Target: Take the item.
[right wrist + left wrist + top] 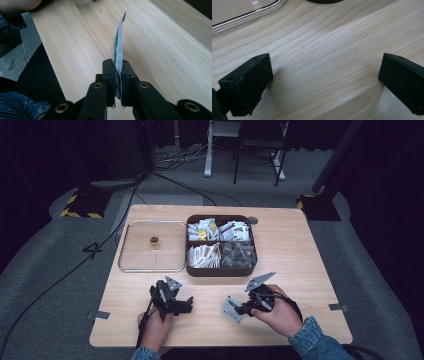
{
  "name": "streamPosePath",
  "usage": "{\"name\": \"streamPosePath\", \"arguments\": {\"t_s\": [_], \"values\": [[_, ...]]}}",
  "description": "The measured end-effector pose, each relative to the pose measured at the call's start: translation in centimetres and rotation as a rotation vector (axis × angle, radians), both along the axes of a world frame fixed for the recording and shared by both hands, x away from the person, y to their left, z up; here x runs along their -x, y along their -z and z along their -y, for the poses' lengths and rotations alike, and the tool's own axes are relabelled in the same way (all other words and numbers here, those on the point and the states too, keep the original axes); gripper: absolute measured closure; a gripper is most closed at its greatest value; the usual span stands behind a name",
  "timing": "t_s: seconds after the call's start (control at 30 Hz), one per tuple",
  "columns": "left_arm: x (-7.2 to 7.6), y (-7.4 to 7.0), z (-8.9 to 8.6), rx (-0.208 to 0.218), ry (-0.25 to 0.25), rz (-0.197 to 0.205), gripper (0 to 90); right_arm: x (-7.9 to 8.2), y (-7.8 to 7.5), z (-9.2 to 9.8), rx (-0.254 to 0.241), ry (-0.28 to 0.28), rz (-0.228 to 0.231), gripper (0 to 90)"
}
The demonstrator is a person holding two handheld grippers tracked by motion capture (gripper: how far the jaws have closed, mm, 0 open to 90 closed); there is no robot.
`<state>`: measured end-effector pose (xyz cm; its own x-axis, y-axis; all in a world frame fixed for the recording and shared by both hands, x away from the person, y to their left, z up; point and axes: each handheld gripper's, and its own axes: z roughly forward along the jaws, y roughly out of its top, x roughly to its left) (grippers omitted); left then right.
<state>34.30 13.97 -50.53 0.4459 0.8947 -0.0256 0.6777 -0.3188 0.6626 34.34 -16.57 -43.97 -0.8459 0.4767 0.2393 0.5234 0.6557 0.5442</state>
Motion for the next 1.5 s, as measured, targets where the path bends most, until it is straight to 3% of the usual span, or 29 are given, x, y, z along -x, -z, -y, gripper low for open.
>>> {"name": "streamPosePath", "arguments": {"t_s": [0.2, 0.27, 0.3, 0.4, 0.47, 0.57, 1.07, 1.5], "values": [[0.0, 0.0, 0.0, 0.000, 0.000, 0.000, 0.0, -0.3, 0.3, 0.1, 0.012, 0.013, -0.004, 78.0], [0.0, 0.0, 0.0, 0.000, 0.000, 0.000, 0.0, -0.4, 0.5, 0.2, 0.022, 0.026, 0.043, 63.9], [0.0, 0.0, 0.0, 0.000, 0.000, 0.000, 0.0, -0.4, 0.5, 0.2, 0.022, 0.026, 0.043, 63.9], [0.0, 0.0, 0.0, 0.001, -0.001, 0.000, 0.0, -0.6, 0.8, 0.2, 0.000, 0.038, 0.087, 49.3], [0.0, 0.0, 0.0, 0.000, 0.000, 0.000, 0.0, -0.8, 0.7, 0.4, 0.001, 0.055, 0.114, 45.8], [0.0, 0.0, 0.0, 0.000, 0.000, 0.000, 0.0, -1.0, 0.5, 0.6, 0.008, 0.070, 0.144, 44.7], [0.0, 0.0, 0.0, 0.000, 0.000, 0.000, 0.0, -1.7, -1.3, 1.5, -0.025, 0.089, 0.190, 41.6], [0.0, 0.0, 0.0, 0.000, 0.000, 0.000, 0.0, -3.1, -3.7, 5.1, -0.045, 0.177, 0.242, 39.3]]}}
